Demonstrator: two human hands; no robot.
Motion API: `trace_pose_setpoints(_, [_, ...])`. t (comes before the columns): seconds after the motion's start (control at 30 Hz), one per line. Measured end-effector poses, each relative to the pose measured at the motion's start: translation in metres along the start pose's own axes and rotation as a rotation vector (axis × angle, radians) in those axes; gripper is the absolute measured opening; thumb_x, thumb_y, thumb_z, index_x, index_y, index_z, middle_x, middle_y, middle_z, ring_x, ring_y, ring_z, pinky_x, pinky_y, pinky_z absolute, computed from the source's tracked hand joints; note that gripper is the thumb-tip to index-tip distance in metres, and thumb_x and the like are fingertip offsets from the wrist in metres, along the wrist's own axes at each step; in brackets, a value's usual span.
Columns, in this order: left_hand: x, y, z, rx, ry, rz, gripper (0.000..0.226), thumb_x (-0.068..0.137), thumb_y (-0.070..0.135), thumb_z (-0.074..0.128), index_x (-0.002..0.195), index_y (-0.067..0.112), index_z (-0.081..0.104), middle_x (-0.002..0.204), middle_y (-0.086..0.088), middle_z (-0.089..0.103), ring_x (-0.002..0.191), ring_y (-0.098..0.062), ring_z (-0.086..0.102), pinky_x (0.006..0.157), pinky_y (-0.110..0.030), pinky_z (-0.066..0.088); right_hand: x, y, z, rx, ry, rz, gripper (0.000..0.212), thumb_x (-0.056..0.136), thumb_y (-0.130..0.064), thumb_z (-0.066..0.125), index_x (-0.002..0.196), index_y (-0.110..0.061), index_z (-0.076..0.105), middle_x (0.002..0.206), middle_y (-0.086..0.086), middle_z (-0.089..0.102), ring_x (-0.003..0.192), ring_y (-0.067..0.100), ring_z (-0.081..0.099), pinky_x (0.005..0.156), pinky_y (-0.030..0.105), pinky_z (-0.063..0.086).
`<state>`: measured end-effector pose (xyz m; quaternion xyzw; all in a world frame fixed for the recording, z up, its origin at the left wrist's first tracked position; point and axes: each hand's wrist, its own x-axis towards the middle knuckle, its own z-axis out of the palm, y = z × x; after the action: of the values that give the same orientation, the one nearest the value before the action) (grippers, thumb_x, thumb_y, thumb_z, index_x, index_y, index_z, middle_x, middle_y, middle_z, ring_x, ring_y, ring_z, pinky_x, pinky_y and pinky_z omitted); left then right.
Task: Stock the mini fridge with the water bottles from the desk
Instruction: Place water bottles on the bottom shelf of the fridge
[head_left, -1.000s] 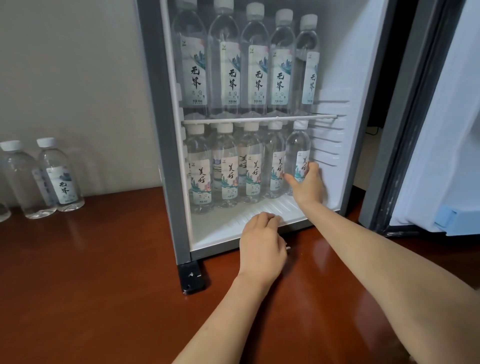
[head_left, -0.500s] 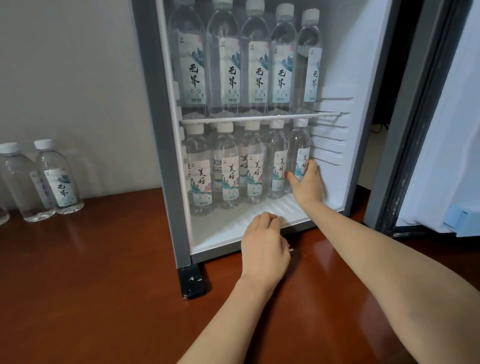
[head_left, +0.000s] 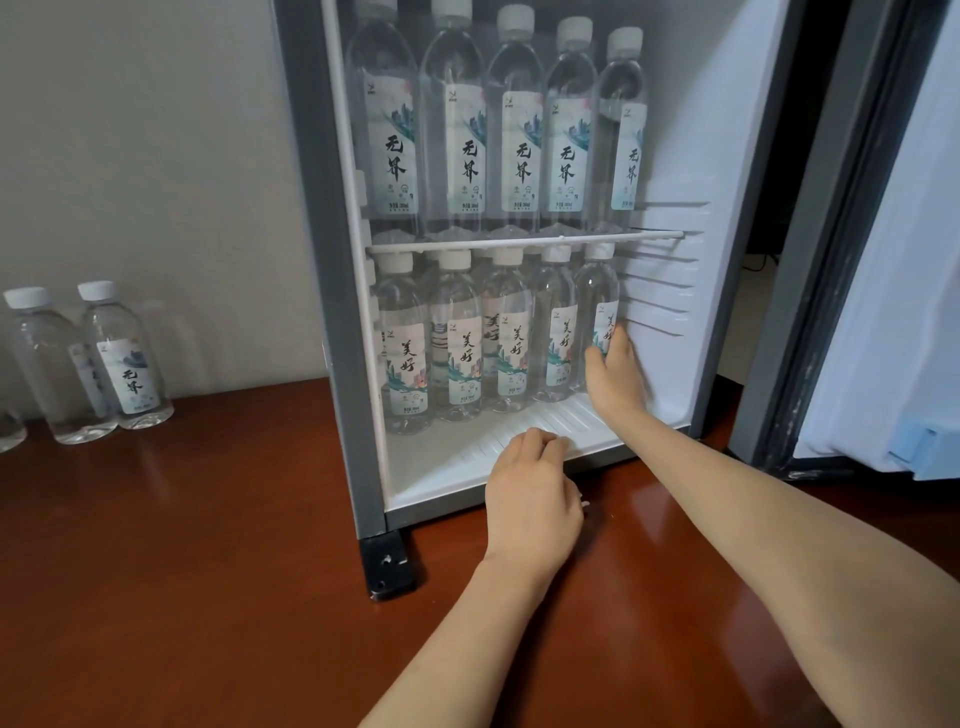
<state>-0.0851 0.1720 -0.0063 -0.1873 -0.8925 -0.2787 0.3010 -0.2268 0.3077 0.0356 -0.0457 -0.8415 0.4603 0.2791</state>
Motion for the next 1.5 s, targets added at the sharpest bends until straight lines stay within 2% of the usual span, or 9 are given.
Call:
trace_pose_setpoints(0.2, [0.000,-0.001,0.000,0.009,-0.001,0.006,0.043,0.076,0.003,0.048,0.116,0.007,0.065,0.111,-0.007,0.062,0.101,-0.028,0.056,0.089,-0.032,0.044,0.001,0.000,0.000,-0.010,0.011,-0.011,0.049,0.098,-0.021,0.033,0.145,-0.010,0.030,0.148,0.009,0.039,0.127,0.030,0.046,0.104,0.047,0.040])
trace_pose_setpoints(0.33, [0.000,-0.002,0.001,0.007,0.002,0.007,0.043,0.077,0.002,0.049,0.116,0.006,0.065,0.111,-0.007,0.062,0.101,-0.029,0.056,0.089,-0.032,0.044,0.000,0.002,0.001,0.075,0.040,-0.025,0.038,0.095,-0.019,0.037,0.133,-0.015,0.043,0.130,0.006,0.053,0.105,0.026,0.055,0.084,0.036,0.043])
trace_pose_setpoints(0.43, [0.001,-0.002,0.001,0.005,0.000,0.011,0.043,0.077,0.002,0.049,0.118,0.007,0.064,0.112,-0.006,0.061,0.102,-0.028,0.055,0.089,-0.032,0.043,0.001,0.004,0.000,0.098,0.046,0.017,0.044,0.096,-0.024,0.036,0.140,-0.024,0.040,0.127,0.001,0.058,0.103,0.025,0.057,0.081,0.033,0.041])
trace_pose_setpoints(0.6, [-0.001,-0.004,0.001,0.005,-0.011,0.019,0.045,0.080,0.003,0.048,0.122,0.008,0.062,0.117,-0.004,0.059,0.107,-0.025,0.053,0.093,-0.028,0.040,-0.004,0.005,0.000,0.133,0.053,0.085,0.057,0.096,-0.029,0.040,0.151,-0.026,0.026,0.138,0.003,0.054,0.120,0.026,0.054,0.099,0.038,0.042])
trace_pose_setpoints(0.7, [-0.002,-0.003,0.000,-0.005,-0.013,0.013,0.044,0.081,0.003,0.049,0.122,0.009,0.062,0.118,-0.004,0.059,0.109,-0.025,0.054,0.094,-0.029,0.040,-0.012,0.006,-0.002,0.148,0.081,0.094,0.059,0.096,-0.027,0.044,0.151,-0.021,0.025,0.138,0.005,0.053,0.121,0.027,0.054,0.098,0.037,0.043])
trace_pose_setpoints(0.87, [-0.009,-0.002,-0.003,-0.016,0.018,-0.030,0.042,0.082,0.004,0.051,0.122,0.011,0.064,0.118,-0.002,0.060,0.112,-0.022,0.054,0.094,-0.027,0.041,-0.052,0.015,-0.003,-0.203,0.115,-0.062,0.069,0.095,-0.027,0.048,0.154,-0.019,0.013,0.147,0.005,0.046,0.126,0.029,0.051,0.098,0.040,0.041])
trace_pose_setpoints(1.07, [-0.022,0.001,-0.015,-0.049,0.049,-0.126,0.042,0.085,0.005,0.049,0.124,0.012,0.063,0.119,0.000,0.059,0.115,-0.019,0.052,0.092,-0.027,0.042,-0.080,0.019,-0.011,-0.180,0.139,-0.044,0.066,0.100,-0.020,0.040,0.155,-0.013,0.005,0.149,0.010,0.044,0.134,0.030,0.041,0.117,0.036,0.020])
trace_pose_setpoints(1.23, [-0.041,0.005,-0.030,-0.089,0.097,-0.220,0.041,0.085,0.006,0.048,0.122,0.015,0.064,0.116,0.005,0.057,0.112,-0.014,0.052,0.084,-0.024,0.044,-0.106,0.010,-0.016,-0.157,0.086,-0.142,0.059,0.102,-0.029,0.040,0.154,-0.020,0.013,0.142,0.003,0.052,0.123,0.029,0.053,0.096,0.040,0.043])
trace_pose_setpoints(1.5, [-0.069,0.008,-0.053,-0.161,0.161,-0.325,0.040,0.088,0.007,0.047,0.122,0.018,0.064,0.117,0.007,0.058,0.112,-0.013,0.054,0.087,-0.022,0.043,-0.150,-0.008,-0.017,-0.086,0.158,-0.318,0.041,0.101,-0.020,0.043,0.142,-0.014,0.039,0.103,0.000,0.064,0.091,0.026,0.062,0.072,0.033,0.041])
